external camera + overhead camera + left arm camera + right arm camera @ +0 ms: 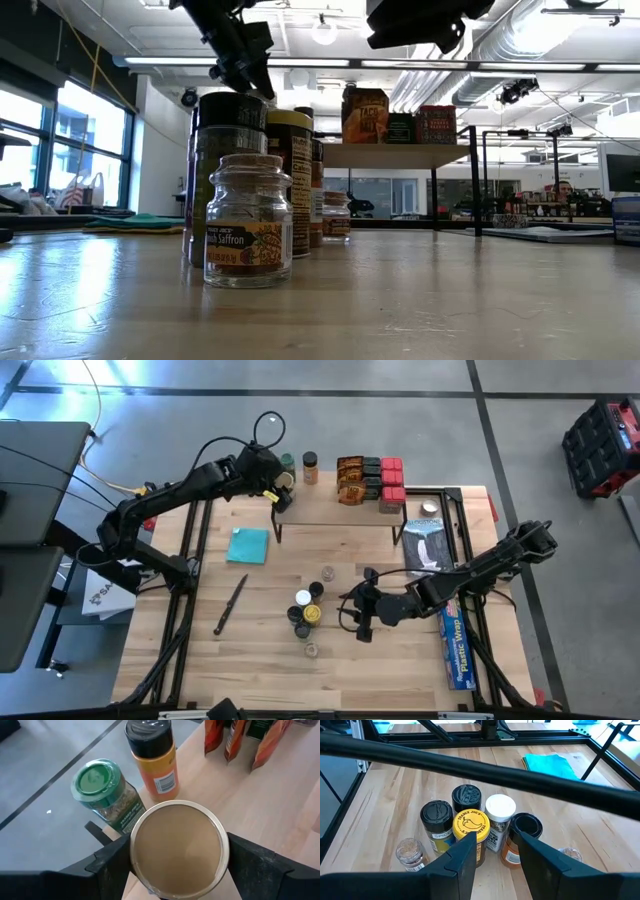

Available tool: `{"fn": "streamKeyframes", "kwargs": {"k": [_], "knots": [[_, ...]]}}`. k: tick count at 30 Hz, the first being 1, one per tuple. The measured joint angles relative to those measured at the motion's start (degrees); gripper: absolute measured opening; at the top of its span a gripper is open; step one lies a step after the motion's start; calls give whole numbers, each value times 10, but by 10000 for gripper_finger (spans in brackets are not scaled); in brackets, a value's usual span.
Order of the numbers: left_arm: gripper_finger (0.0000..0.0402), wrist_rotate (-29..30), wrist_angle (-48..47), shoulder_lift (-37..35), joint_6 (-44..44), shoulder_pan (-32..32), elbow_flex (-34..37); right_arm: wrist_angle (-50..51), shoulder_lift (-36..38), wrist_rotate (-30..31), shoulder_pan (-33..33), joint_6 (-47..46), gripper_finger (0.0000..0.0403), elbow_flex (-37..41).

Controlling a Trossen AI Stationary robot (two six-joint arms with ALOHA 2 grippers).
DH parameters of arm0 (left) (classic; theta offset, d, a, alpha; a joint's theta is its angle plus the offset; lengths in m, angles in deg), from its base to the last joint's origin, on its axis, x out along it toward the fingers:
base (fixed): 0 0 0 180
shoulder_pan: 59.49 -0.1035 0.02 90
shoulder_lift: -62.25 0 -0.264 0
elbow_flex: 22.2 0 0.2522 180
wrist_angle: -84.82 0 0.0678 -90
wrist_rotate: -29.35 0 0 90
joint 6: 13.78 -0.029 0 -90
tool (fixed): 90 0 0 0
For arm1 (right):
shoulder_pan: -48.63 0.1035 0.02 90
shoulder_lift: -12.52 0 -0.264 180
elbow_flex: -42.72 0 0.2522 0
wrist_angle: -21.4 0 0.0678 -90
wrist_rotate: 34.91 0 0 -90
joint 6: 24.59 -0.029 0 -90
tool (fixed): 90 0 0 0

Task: Shelf spices
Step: Put the gold seasoning bottle on the shelf

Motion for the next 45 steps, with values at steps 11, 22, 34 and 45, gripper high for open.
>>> {"fn": "streamKeyframes", "kwargs": {"k": [11,22,34,45], "knots": [[283,6,13,11,-13,0,-2,5,0,0,0,0,140,0],[283,41,24,12,-57,0,-1,5,0,0,0,-1,140,0],[306,23,21,12,-57,0,0,6,0,-4,0,-6,140,0],[317,17,26,6,-63,-18,0,6,0,-4,0,-6,140,0]]}}
